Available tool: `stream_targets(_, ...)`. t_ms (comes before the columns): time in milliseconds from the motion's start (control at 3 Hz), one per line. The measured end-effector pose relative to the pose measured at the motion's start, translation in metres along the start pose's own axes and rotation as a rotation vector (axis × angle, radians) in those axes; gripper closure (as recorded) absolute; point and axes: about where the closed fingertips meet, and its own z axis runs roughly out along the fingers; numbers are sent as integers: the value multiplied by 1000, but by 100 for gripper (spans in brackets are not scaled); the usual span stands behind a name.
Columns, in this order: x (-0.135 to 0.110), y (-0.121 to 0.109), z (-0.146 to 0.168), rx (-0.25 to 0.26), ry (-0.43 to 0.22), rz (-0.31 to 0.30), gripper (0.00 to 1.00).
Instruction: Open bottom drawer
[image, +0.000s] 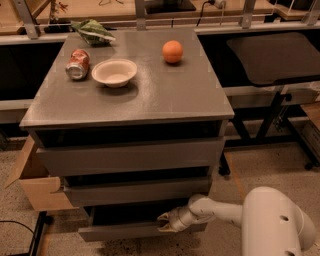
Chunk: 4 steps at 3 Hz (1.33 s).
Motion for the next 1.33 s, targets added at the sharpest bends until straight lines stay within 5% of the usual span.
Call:
stream_targets(333,1,27,-8,-8,-3,76,100)
stream_targets(667,1,27,-8,-8,-3,76,85)
stream_targets(1333,-1,28,-5,-12,-6,76,31)
